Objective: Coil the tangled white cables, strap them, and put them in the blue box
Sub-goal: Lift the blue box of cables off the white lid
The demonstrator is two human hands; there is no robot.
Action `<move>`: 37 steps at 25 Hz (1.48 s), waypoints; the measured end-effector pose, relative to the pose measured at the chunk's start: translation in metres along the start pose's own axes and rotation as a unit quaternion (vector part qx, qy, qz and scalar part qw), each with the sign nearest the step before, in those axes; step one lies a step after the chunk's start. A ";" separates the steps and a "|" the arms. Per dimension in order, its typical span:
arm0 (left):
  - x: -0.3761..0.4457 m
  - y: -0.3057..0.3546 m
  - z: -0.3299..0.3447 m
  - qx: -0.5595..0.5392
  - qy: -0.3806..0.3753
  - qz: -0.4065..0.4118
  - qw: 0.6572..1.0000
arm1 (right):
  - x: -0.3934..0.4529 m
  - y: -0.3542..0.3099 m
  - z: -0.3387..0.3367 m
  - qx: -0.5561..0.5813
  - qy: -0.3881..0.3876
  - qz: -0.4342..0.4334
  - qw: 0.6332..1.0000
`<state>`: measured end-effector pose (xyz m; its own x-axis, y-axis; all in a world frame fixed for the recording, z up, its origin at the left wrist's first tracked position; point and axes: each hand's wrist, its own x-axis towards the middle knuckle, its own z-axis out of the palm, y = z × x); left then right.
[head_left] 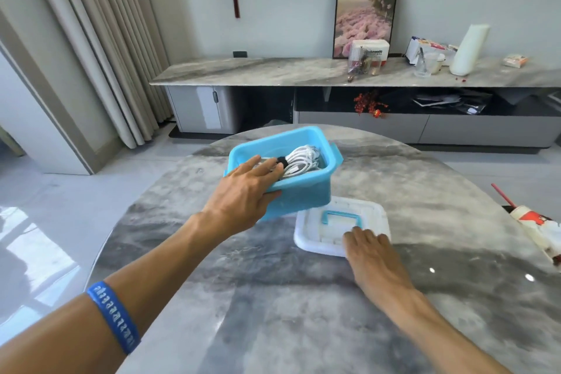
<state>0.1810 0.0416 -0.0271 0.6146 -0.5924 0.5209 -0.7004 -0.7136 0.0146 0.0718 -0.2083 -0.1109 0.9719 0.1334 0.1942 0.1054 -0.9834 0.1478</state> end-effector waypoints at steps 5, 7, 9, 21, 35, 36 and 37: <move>-0.036 0.049 0.009 0.081 -0.041 0.152 0.984 | -0.010 0.070 -0.082 0.048 0.059 0.179 0.981; -0.035 0.081 0.011 0.019 -0.155 0.128 0.979 | -0.025 0.078 -0.117 0.137 0.118 0.166 0.969; -0.032 0.093 0.009 -0.051 -0.292 0.036 0.955 | -0.037 0.067 -0.138 0.174 0.131 0.088 0.972; -0.044 0.073 -0.029 -0.419 -0.066 -0.452 0.785 | -0.032 -0.033 -0.098 0.109 0.005 -0.100 0.989; -0.035 0.081 -0.008 -0.517 -0.065 -0.520 0.677 | -0.039 -0.001 -0.065 0.354 0.091 0.343 0.865; -0.032 0.080 -0.010 -0.517 -0.059 -0.529 0.670 | -0.038 -0.001 -0.069 0.472 0.012 0.432 0.768; -0.029 0.078 -0.011 -0.523 -0.055 -0.543 0.655 | -0.035 0.002 -0.071 0.586 -0.049 0.483 0.649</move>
<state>0.1048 0.0076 -0.0318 0.9384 -0.0118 -0.3454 0.3414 -0.1239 0.9317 0.0227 -0.2063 -0.0488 0.7068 -0.5667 -0.4235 -0.5304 -0.0283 -0.8473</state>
